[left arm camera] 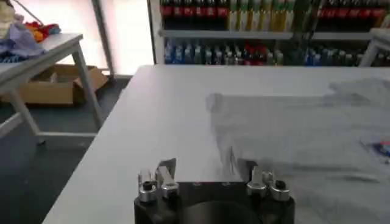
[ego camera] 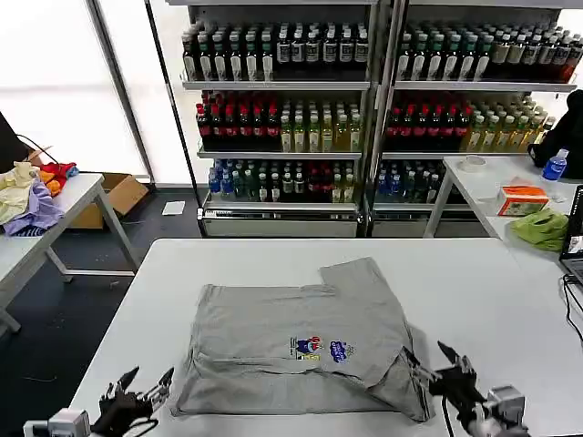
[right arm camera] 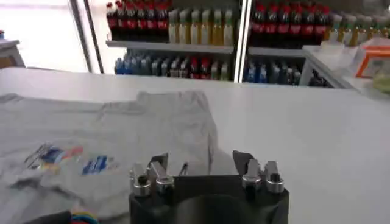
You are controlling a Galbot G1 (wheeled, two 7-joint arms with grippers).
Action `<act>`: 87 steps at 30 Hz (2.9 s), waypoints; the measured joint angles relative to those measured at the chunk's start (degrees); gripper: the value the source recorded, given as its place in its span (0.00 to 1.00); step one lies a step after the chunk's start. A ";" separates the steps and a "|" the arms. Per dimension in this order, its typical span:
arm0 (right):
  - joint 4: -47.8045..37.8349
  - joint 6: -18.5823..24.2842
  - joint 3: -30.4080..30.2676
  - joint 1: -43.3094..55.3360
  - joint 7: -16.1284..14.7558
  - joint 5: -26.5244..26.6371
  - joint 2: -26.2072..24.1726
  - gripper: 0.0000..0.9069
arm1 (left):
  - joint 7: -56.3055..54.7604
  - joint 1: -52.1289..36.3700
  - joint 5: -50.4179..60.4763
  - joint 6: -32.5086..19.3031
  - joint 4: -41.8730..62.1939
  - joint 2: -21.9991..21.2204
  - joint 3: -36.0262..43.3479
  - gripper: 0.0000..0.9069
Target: Fold and organize the clothes.
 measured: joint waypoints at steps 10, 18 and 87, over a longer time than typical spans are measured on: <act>-21.12 -0.59 -13.88 25.87 -6.04 1.26 0.35 1.00 | 4.47 -19.57 -4.94 0.08 12.79 6.45 8.67 1.00; -34.95 -0.84 -21.99 39.62 -8.41 1.18 3.02 1.00 | 8.86 -33.57 -5.70 0.07 25.55 9.60 17.92 1.00; -24.85 -1.72 -13.38 30.44 -6.85 10.75 6.43 0.00 | 13.19 -45.72 -7.25 -0.73 34.43 12.43 27.06 0.01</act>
